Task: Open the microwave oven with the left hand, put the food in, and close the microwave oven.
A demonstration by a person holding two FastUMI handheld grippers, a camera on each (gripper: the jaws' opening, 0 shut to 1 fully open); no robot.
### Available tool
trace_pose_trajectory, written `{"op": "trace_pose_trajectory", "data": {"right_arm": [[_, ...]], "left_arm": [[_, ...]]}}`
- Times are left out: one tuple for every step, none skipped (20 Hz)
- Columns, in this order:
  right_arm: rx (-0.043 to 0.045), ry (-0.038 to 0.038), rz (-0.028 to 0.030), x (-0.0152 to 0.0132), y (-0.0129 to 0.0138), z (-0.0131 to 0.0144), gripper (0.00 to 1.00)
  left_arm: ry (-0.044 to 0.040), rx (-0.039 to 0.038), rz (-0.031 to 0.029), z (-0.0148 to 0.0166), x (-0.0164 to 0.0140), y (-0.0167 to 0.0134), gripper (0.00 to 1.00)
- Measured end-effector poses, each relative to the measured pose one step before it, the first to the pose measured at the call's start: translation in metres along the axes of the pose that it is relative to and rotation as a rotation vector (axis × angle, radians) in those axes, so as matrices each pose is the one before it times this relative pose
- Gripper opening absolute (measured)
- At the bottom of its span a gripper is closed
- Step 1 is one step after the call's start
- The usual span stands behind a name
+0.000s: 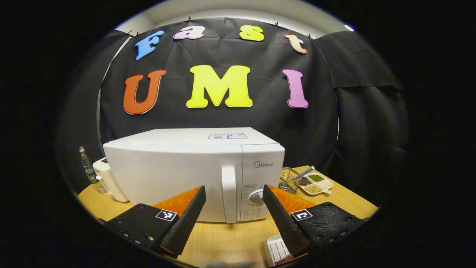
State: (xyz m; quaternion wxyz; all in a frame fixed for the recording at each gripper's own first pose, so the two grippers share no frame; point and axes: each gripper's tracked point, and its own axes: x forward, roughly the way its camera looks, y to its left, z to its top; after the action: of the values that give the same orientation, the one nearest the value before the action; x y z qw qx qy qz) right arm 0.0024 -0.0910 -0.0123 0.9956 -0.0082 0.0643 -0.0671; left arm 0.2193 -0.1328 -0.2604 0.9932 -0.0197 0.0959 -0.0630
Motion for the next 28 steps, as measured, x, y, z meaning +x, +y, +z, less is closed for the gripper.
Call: {"op": "trace_pose_trajectory", "data": {"right_arm": [[0.00114,0.01177,-0.01160,0.00036,-0.00330,-0.00461,0.92],[-0.00280,0.00861,-0.00756,0.00049,-0.00231,-0.00343,0.92],[-0.00517,0.00826,-0.00432,0.00079,-0.00051,-0.00404,0.92],[-0.00453,0.00718,-0.00507,0.00055,-0.00132,-0.00244,0.92],[-0.00082,0.00477,-0.00381,0.00062,-0.00151,-0.00245,0.92],[0.00226,0.00698,-0.00254,0.00058,-0.00007,-0.00109,0.92],[0.00534,0.00372,0.00193,0.00101,0.00023,-0.00126,0.92],[0.00516,0.00274,0.00146,0.00110,0.00123,0.00103,0.92],[0.00224,0.00143,0.00198,0.00106,0.00054,-0.00084,0.92],[-0.00020,-0.00161,0.00350,0.00086,0.00085,0.00098,0.92],[-0.00096,-0.00385,0.00107,-0.00021,0.00112,-0.00019,0.92],[-0.00305,-0.00276,0.00075,-0.00027,0.00099,0.00082,0.92],[-0.00324,-0.00069,0.00105,-0.00010,-0.00012,-0.00072,0.92],[0.00058,0.00168,0.00057,-0.00122,0.00077,-0.00029,0.92],[0.00113,0.00007,0.00222,-0.00108,0.00102,-0.00084,0.92],[-0.00032,0.00319,0.00073,-0.00133,0.00056,-0.00100,0.92],[-0.00059,0.00055,0.00272,-0.00121,0.00088,-0.00034,0.92],[-0.00025,-0.00100,-0.00275,-0.00220,-0.00017,0.00139,0.92],[0.00266,-0.00315,-0.00078,-0.00169,-0.00075,0.00099,0.92],[0.00131,-0.00304,-0.00182,-0.00211,0.00031,0.00191,0.92],[-0.00329,-0.00362,-0.00090,-0.00146,0.00012,0.00046,0.92],[-0.00503,-0.00094,-0.00178,-0.00080,0.00029,0.00022,0.92],[-0.00137,-0.00201,0.00151,-0.00123,0.00064,0.00048,0.92],[0.00081,0.00191,0.00241,-0.00014,0.00140,0.00017,0.92],[0.00299,0.00091,0.00412,-0.00077,0.00161,-0.00082,0.92],[0.00470,0.00100,0.00495,-0.00097,0.00213,-0.00126,0.92],[0.00227,0.00151,0.00665,-0.00053,0.00260,-0.00149,0.92],[-0.00323,0.00046,0.00556,-0.00051,0.00269,-0.00040,0.92]], "left_arm": [[0.00445,0.00028,0.00510,-0.00415,0.00943,0.00078,0.96],[0.00912,-0.00245,0.00295,-0.00394,0.00671,0.00055,0.96],[0.00799,-0.00128,0.00074,-0.00345,0.00627,-0.00033,0.96],[0.00166,0.00322,0.00439,-0.00179,0.00384,0.00109,0.96],[0.00280,0.00250,0.00406,-0.00090,0.00243,0.00069,0.96],[0.00477,0.00131,0.01071,-0.00203,0.00345,0.00153,0.95],[0.00600,-0.00476,0.00193,-0.00072,0.00049,0.00026,0.92],[0.01317,-0.00271,-0.00337,-0.00220,0.00192,-0.00142,0.76],[0.01347,0.00091,-0.00414,-0.00337,0.00122,-0.00039,0.69],[0.00635,0.00497,0.01205,-0.00313,0.00121,0.00165,0.42],[0.00193,-0.00126,0.00287,-0.00084,-0.00151,0.00203,0.33],[-0.01335,-0.00835,-0.00732,0.00153,0.00270,0.00015,0.29],[0.00046,-0.01576,-0.00706,-0.00124,0.00092,-0.00123,0.28],[-0.00298,-0.00066,-0.01062,0.00096,-0.00031,-0.00046,0.24],[0.00091,0.00129,-0.00873,-0.00035,-0.00099,0.00030,0.09],[0.00353,0.00532,-0.00305,0.00016,-0.00255,0.00033,0.20],[-0.00091,0.00994,0.00060,-0.00061,0.00063,0.00179,0.14],[0.00404,-0.01312,-0.00222,-0.00048,0.00062,-0.00093,0.10],[0.00588,-0.00014,0.00011,-0.00082,-0.00038,0.00049,0.10],[0.00775,0.00122,0.00142,-0.00107,-0.00099,0.00086,0.10],[-0.00116,-0.00184,-0.00058,0.00084,-0.00026,-0.00006,0.10],[0.00274,-0.00243,-0.00409,-0.00032,0.00008,0.00004,0.10],[0.00117,0.00114,-0.00392,-0.00046,0.00012,-0.00043,0.10],[0.00429,0.00351,-0.00436,0.00034,0.00020,0.00001,0.10],[0.00816,0.00368,-0.00375,-0.00175,-0.00106,-0.00039,0.10],[0.00561,-0.00344,-0.00434,-0.00078,-0.00152,0.00015,0.09],[-0.00875,-0.00664,0.00134,-0.00183,-0.01119,0.00065,0.09],[0.00372,0.01570,-0.00442,-0.00380,-0.01224,0.00112,0.09]]}}
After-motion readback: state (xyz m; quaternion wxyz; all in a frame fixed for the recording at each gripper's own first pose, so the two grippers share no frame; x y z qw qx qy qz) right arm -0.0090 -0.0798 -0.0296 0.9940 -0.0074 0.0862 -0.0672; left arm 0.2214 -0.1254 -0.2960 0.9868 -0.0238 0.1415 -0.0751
